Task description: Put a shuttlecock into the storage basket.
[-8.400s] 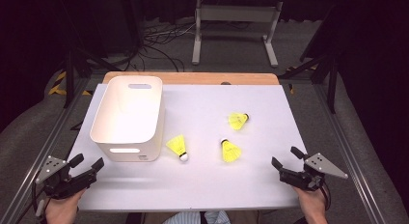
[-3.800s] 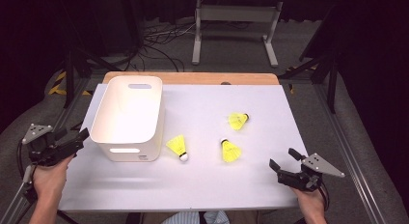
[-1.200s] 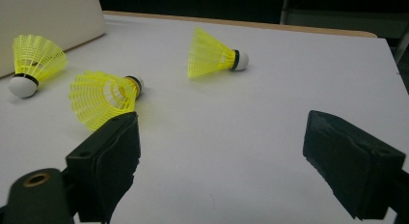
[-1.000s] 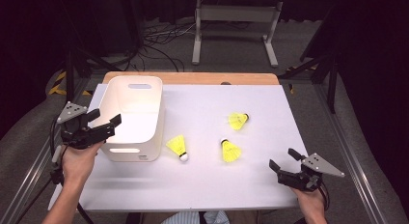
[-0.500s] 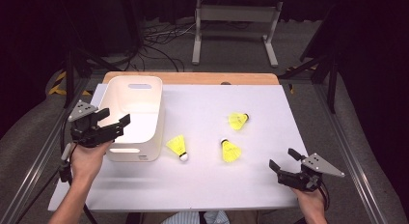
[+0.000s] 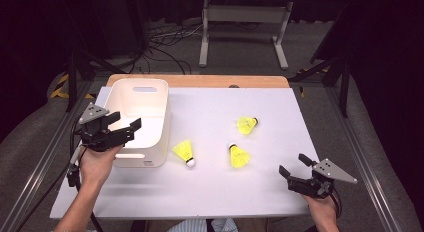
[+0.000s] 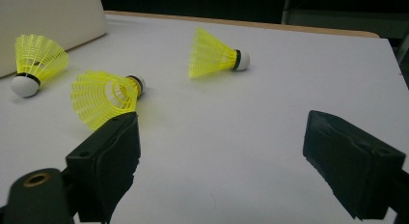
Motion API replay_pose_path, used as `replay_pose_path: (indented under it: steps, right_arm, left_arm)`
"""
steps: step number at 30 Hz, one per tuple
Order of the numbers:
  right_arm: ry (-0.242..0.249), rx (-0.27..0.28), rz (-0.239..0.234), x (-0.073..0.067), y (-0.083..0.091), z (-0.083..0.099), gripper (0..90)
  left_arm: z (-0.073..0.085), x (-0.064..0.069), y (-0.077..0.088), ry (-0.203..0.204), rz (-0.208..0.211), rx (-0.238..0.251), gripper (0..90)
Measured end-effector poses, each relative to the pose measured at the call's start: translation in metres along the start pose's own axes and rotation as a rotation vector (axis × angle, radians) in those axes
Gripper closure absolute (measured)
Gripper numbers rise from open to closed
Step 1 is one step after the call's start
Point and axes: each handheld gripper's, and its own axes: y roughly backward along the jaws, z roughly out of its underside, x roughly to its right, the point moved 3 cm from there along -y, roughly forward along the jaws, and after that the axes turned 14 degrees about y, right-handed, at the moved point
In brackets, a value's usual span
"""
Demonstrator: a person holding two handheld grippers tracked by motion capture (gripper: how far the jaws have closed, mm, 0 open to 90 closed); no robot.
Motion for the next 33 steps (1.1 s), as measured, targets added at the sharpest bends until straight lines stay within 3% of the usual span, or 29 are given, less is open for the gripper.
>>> replay_pose_path:
  steps: [33]
  right_arm:
    - [0.002,-0.004,-0.003,0.000,-0.001,0.000,13.7]
  left_arm:
    - [0.001,0.022,-0.016,-0.015,0.042,-0.042,25.0]
